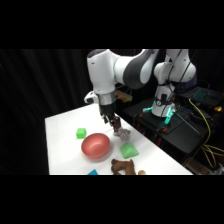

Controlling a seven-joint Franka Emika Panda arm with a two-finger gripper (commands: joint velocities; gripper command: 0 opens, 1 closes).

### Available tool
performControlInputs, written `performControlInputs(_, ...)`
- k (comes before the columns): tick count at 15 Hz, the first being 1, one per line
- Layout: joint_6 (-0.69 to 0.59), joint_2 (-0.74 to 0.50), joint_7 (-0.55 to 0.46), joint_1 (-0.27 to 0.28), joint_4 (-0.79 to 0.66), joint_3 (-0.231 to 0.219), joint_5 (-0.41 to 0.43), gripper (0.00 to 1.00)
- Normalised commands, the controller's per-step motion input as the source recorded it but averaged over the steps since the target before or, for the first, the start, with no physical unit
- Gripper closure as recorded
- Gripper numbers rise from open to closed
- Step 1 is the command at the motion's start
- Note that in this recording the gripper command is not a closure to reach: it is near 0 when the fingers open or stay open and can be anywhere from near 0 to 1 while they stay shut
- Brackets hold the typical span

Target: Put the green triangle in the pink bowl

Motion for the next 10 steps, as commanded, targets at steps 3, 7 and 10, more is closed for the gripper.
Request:
performControlInputs(3, 0.34, -0.13, 0.37, 0.197, -0.34, 0.119, 0.018, 0.0)
performControlInputs(7, 0.42, -0.06, 0.35, 0.188, -0.33, 0.097, 0.01, 0.0)
performControlInputs(10, 0.35, 0.02, 0.15, 0.08, -0.21, 0.003, -0.045, 0.0)
